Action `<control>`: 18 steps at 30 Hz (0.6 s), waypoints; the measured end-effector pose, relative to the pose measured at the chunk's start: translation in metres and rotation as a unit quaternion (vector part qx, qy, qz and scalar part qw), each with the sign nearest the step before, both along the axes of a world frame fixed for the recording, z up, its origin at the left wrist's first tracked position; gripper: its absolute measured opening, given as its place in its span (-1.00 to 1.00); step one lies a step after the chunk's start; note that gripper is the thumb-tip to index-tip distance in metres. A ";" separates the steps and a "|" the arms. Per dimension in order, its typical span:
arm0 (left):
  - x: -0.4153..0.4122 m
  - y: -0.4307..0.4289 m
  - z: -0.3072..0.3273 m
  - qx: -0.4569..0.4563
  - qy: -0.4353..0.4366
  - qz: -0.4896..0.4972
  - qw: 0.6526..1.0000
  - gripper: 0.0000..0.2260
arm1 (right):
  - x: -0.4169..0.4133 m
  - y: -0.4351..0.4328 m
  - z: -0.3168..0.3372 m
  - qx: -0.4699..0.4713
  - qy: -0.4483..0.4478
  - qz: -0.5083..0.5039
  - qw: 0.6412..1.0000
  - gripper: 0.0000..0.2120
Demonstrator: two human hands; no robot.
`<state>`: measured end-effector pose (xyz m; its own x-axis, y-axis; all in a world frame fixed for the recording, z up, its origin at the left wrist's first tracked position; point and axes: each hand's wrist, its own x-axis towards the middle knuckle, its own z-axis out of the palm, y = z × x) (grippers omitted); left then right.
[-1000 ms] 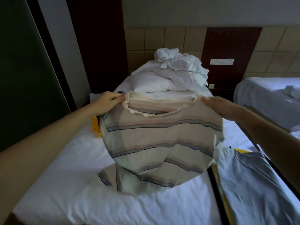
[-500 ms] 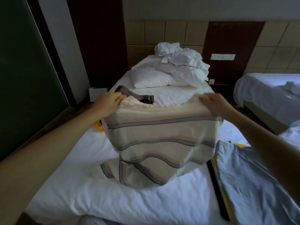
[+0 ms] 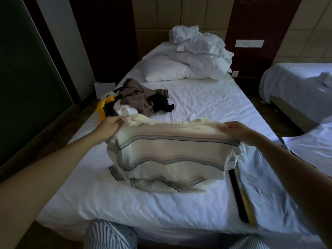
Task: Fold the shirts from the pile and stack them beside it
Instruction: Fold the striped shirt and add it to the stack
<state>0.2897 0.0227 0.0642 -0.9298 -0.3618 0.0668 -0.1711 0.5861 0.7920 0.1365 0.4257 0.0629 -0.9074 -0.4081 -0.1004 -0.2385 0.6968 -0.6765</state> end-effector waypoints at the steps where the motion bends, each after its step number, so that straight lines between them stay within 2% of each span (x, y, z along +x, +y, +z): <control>1: -0.003 0.000 0.000 0.028 0.025 0.009 0.999 -0.81 | -0.002 -0.001 0.003 -0.012 0.011 0.001 1.000 -0.46; 3: -0.007 -0.002 0.001 0.070 0.016 0.013 0.997 -0.86 | -0.005 0.001 0.007 -0.026 0.009 0.016 0.999 -0.35; 4: -0.007 -0.005 0.000 0.079 -0.014 -0.004 0.997 -0.80 | -0.006 0.003 0.008 -0.019 -0.003 0.031 0.999 -0.37; 6: -0.003 -0.009 0.000 0.066 -0.114 -0.068 0.989 -0.55 | -0.006 0.009 0.006 0.022 -0.038 0.058 0.997 -0.59; 8: -0.005 -0.008 -0.002 0.020 -0.204 -0.149 0.967 -0.47 | -0.012 0.012 -0.005 0.043 -0.056 0.073 0.995 -0.72; 9: -0.011 -0.007 -0.004 -0.004 -0.233 -0.172 0.957 -0.32 | -0.016 0.011 -0.012 0.043 -0.050 0.061 0.996 -0.77; 10: -0.018 -0.006 -0.005 -0.036 -0.256 -0.182 0.949 -0.64 | -0.019 0.007 -0.017 0.029 -0.038 0.041 0.998 -0.80; 11: -0.028 -0.006 -0.005 -0.073 -0.263 -0.188 0.944 -0.51 | -0.023 0.003 -0.019 0.002 -0.028 0.012 1.000 -0.79; 12: -0.039 -0.007 -0.001 -0.113 -0.280 -0.188 0.935 -0.52 | -0.029 -0.002 -0.018 -0.034 -0.015 -0.016 0.999 -0.74; 15: -0.075 -0.010 0.028 -0.209 -0.214 -0.146 0.943 -0.55 | -0.056 -0.016 0.010 -0.126 0.038 -0.088 0.987 -0.69; 18: -0.112 -0.016 0.082 -0.215 -0.087 -0.064 0.971 -0.60 | -0.090 -0.017 0.061 -0.161 0.141 -0.132 0.968 -0.72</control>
